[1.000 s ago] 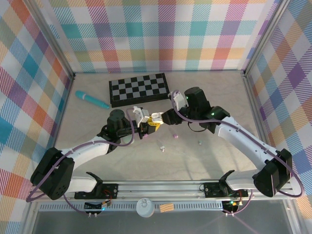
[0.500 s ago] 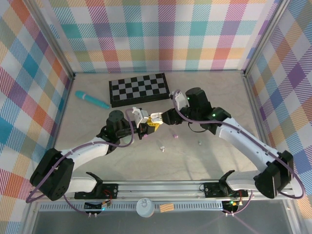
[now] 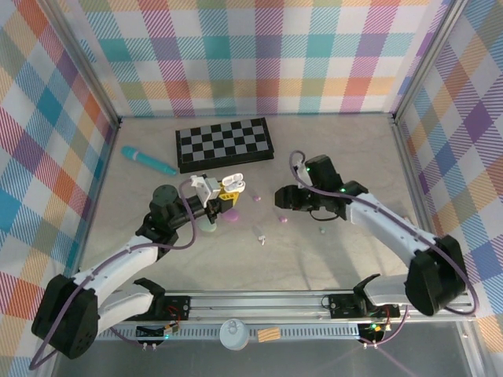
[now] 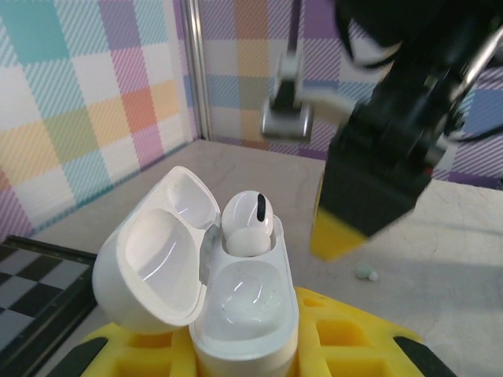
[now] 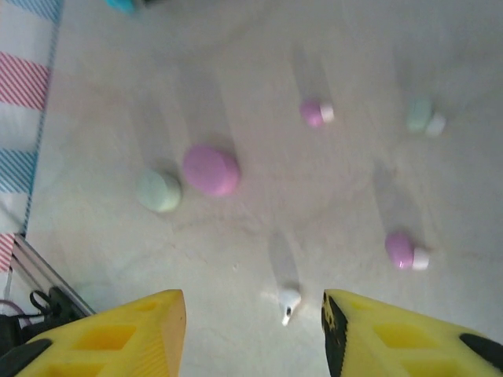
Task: Insert wireless bluetooth earbuds into charging case
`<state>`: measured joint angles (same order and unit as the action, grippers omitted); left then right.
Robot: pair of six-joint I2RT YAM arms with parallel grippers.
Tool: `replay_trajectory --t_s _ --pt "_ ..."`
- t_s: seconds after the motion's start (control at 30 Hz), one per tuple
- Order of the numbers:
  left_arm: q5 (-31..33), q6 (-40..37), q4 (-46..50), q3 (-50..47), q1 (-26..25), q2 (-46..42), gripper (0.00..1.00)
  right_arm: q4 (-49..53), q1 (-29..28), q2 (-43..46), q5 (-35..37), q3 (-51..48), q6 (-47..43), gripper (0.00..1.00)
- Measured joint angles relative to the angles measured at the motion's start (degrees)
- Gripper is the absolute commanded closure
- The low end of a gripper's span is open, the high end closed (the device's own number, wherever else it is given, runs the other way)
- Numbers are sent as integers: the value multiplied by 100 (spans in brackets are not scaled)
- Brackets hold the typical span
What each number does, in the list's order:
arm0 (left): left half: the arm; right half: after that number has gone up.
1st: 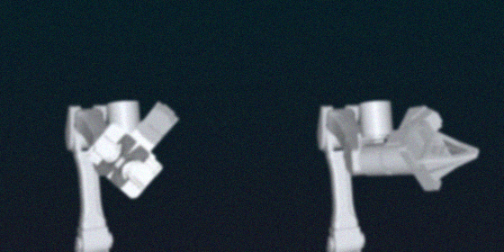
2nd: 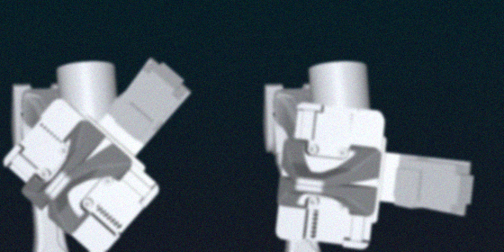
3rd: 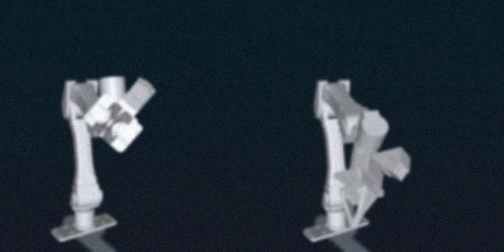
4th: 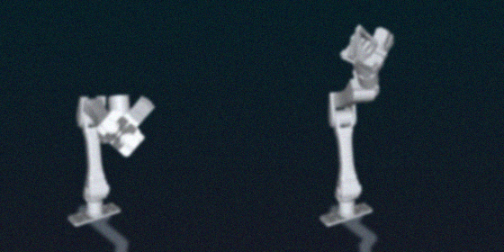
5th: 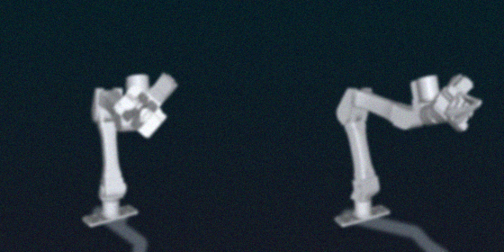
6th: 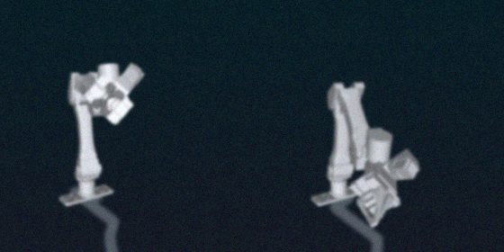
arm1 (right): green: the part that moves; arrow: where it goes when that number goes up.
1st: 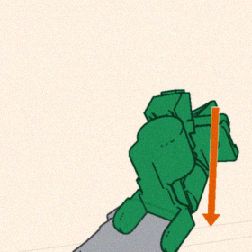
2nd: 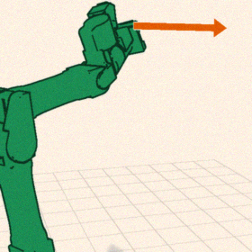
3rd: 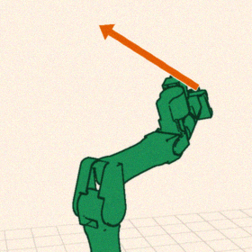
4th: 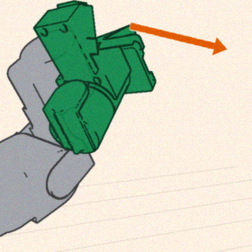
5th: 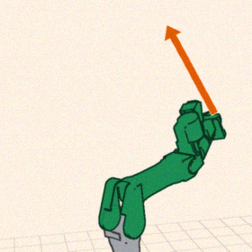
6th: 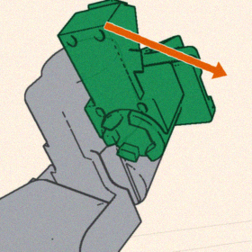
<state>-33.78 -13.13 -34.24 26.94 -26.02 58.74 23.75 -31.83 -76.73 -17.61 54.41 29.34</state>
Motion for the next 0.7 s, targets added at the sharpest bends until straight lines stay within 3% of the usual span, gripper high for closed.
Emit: replay_trajectory --t_s 0.3,0.7 --pt "254 -151 352 -94 4 -463 99 599 -490 -1779 -782 376 286 59" --pt "260 -173 435 -98 9 -514 99 787 -754 -2708 -990 669 474 70"
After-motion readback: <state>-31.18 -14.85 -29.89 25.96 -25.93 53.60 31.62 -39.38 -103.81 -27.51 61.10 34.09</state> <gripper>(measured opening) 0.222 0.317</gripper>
